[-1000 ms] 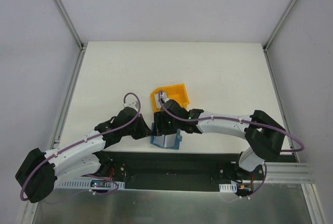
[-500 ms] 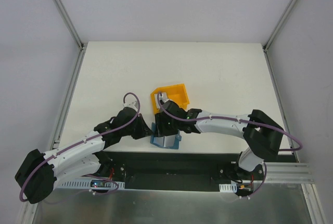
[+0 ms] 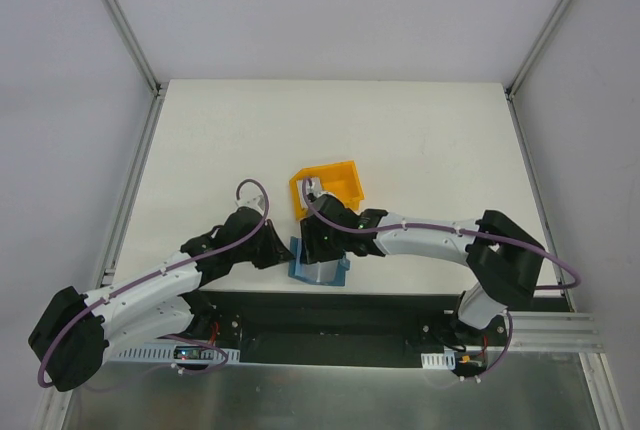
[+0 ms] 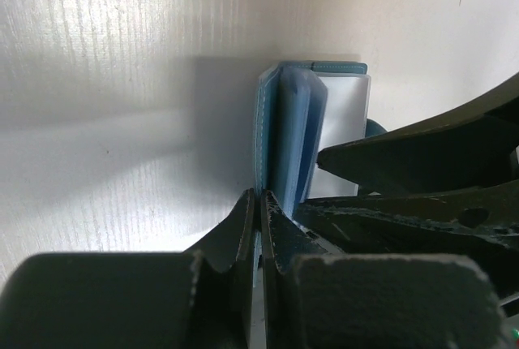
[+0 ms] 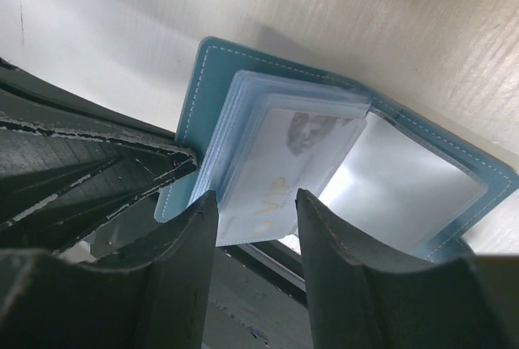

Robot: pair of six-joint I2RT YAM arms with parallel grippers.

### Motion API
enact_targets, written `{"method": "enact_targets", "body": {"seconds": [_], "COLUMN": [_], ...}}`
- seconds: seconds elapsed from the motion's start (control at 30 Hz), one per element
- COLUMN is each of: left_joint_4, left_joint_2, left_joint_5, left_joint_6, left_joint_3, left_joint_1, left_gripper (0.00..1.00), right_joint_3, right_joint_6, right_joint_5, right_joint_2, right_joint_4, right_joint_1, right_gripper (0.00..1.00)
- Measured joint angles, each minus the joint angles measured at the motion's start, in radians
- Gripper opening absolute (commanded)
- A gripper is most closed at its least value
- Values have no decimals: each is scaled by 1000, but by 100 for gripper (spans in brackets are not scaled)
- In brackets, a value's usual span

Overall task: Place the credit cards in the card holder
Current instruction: Turn over the card slot in the card holder.

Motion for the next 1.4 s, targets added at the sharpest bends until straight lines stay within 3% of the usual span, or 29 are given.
{"method": "enact_targets", "body": {"seconds": [0.7,0.87,1.13,1.4], "left_joint_4": [0,1,0,1], "left_joint_2": [-17,-17,-11,-11], "left_joint_5": [-7,-8,-10,-29], "left_joint_6": [-26,-26,-27,-42], "left_joint_3": [-48,-48,-48,-70], "left_joint_1": [0,0,0,0], "left_gripper": [0,0,0,0], "right_joint_3": [-66,-92,5,24], "right_joint_6": [-3,-5,-32,-41], "right_joint_5": [82,109,181,152], "right_joint_2": [-111,-155,-135,-90], "right_joint_4": [-74,-109,-228,-204], "right_joint_1": [2,2,22,37], "right_gripper": [42,46,51,51]}}
